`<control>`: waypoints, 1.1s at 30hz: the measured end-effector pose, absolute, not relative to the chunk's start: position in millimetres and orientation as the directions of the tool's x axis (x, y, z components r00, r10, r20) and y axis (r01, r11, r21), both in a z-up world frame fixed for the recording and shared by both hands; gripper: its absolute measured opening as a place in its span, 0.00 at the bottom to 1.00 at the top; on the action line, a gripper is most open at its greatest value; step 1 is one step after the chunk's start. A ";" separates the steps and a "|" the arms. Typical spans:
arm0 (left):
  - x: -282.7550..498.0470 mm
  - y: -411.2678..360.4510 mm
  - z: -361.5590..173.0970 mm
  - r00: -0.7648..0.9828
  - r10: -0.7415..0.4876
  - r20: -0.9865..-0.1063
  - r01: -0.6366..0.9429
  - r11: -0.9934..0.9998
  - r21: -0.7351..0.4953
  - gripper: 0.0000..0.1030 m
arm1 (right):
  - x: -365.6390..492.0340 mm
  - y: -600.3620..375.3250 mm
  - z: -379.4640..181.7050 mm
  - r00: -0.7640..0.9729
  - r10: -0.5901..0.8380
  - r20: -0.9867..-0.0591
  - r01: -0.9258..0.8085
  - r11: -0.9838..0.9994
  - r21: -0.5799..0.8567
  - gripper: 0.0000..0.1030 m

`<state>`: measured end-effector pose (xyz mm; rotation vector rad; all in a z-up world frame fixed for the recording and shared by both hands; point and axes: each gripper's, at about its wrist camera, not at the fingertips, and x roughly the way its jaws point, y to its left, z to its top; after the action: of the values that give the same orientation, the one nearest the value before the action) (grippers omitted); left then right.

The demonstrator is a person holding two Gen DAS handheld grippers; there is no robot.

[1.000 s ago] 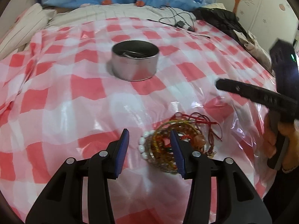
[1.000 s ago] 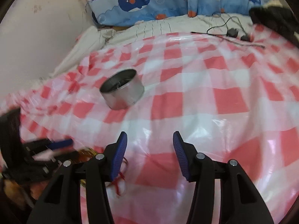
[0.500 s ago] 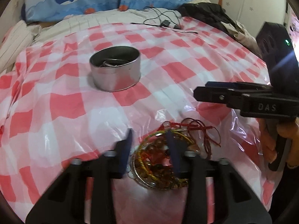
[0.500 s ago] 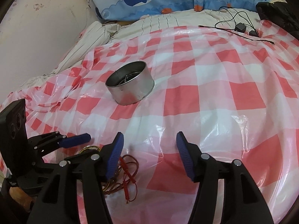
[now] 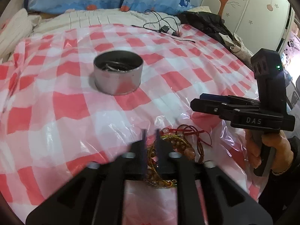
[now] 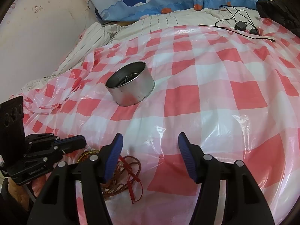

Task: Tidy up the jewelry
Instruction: 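Return the left tool to the pile and grasp a beaded bracelet, then lift the beaded bracelet with the left tool while the right tool grasps a red cord string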

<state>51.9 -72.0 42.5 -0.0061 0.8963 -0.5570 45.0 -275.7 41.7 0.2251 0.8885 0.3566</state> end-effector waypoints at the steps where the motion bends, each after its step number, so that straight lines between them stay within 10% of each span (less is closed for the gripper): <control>1: 51.8 -72.7 41.6 0.498 -0.459 -0.736 0.454 0.861 -0.230 0.36 | 44.8 -275.1 41.8 0.577 0.396 -0.715 -0.212 0.917 0.337 0.58; 5: 53.3 -81.6 31.3 0.473 -0.459 -0.752 0.466 0.855 -0.229 0.37 | 44.5 -273.9 41.4 0.575 0.399 -0.714 -0.215 0.916 0.338 0.58; 8: 53.9 -85.2 28.5 0.452 -0.467 -0.760 0.476 0.847 -0.238 0.03 | 44.6 -273.7 41.3 0.575 0.399 -0.715 -0.215 0.916 0.339 0.58; 23: 61.5 4.2 73.5 0.576 -0.612 -0.543 0.315 0.778 -0.543 0.03 | 32.1 -246.8 49.9 0.516 0.520 -0.681 -0.387 0.850 0.356 0.58; 33: 60.2 13.7 79.3 0.612 -0.568 -0.550 0.288 0.808 -0.514 0.03 | 11.0 -205.5 46.8 0.487 0.486 -0.725 -0.544 0.819 0.183 0.58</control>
<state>60.2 13.7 79.3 -0.3989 0.7655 -0.5089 11.0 -205.5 46.8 -0.0743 0.8571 0.6270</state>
